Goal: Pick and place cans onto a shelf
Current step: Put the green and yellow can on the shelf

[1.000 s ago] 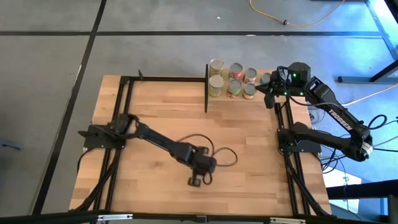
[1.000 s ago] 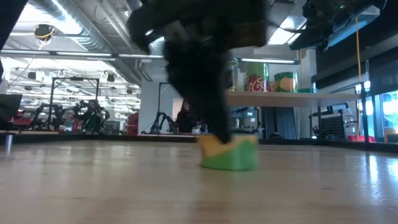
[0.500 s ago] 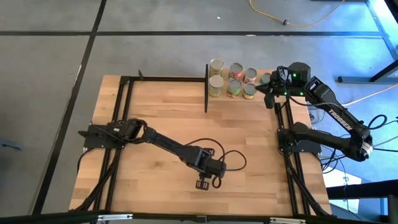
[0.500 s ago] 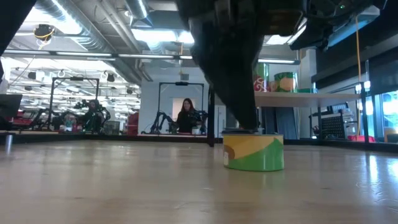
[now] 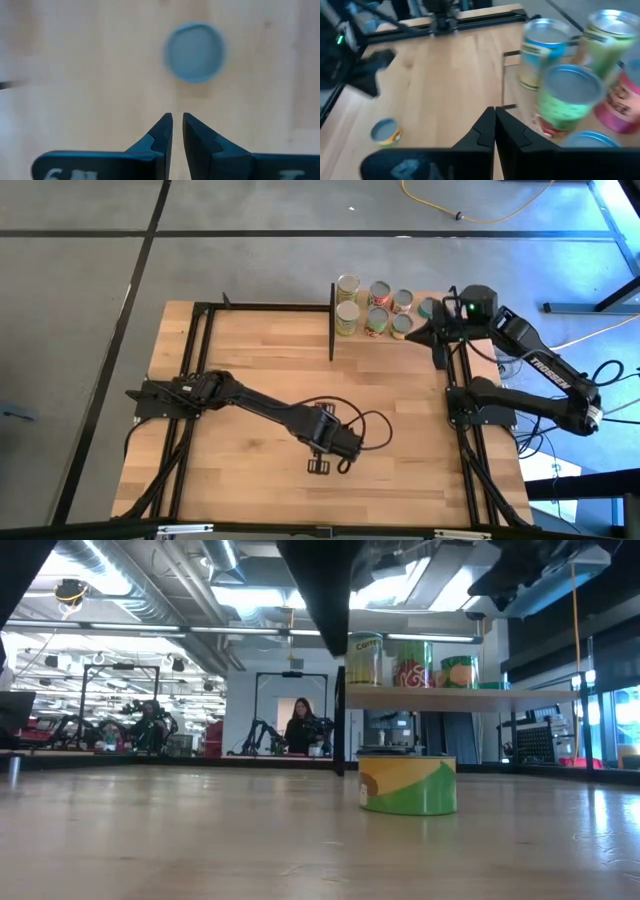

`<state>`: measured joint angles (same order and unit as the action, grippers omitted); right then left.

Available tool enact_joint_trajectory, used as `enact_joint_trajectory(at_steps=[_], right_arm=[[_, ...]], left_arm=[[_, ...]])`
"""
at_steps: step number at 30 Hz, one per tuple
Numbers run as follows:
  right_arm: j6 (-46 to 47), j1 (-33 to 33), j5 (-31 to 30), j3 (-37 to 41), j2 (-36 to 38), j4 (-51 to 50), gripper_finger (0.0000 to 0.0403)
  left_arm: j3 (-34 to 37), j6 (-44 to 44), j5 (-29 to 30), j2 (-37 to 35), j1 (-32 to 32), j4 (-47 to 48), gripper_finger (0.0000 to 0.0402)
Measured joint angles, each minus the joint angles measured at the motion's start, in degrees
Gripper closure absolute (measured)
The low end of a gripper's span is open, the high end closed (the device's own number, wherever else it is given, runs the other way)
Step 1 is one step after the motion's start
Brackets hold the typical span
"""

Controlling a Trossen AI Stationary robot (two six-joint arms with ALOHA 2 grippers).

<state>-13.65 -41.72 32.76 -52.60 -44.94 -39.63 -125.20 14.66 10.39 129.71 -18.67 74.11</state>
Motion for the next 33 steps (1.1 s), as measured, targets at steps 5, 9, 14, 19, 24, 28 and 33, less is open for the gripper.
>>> enact_joint_trajectory(at_steps=[5,9,14,19,24,28,33], right_arm=[[2.1,10.8,-6.1,0.0,1.9,-1.0,0.0396],[6.1,20.8,-10.8,0.0,2.2,-2.0,0.0399],[9.0,33.3,-17.7,0.0,0.9,-2.1,0.0397],[10.6,43.2,-24.2,0.0,-3.3,-1.3,0.0397],[11.3,50.2,-28.9,0.0,-9.3,0.1,0.0397],[12.9,53.9,-30.8,0.0,-14.4,1.3,0.0397],[15.7,57.1,-30.7,0.0,-21.0,3.2,0.0397]], left_arm=[[-6.3,-1.5,8.5,-0.1,0.0,7.8,0.0367],[-7.3,-3.1,10.2,-1.6,0.7,11.3,0.0365],[-7.3,-3.2,12.9,-5.2,2.0,14.1,0.0368],[-7.3,-3.2,13.3,-10.2,3.5,13.7,0.0369],[-7.3,-2.7,15.4,-13.5,3.8,14.0,0.0369],[-7.3,0.1,15.9,-15.8,3.6,15.3,0.0369],[-7.1,2.9,17.3,-17.2,2.5,15.9,0.0369]])
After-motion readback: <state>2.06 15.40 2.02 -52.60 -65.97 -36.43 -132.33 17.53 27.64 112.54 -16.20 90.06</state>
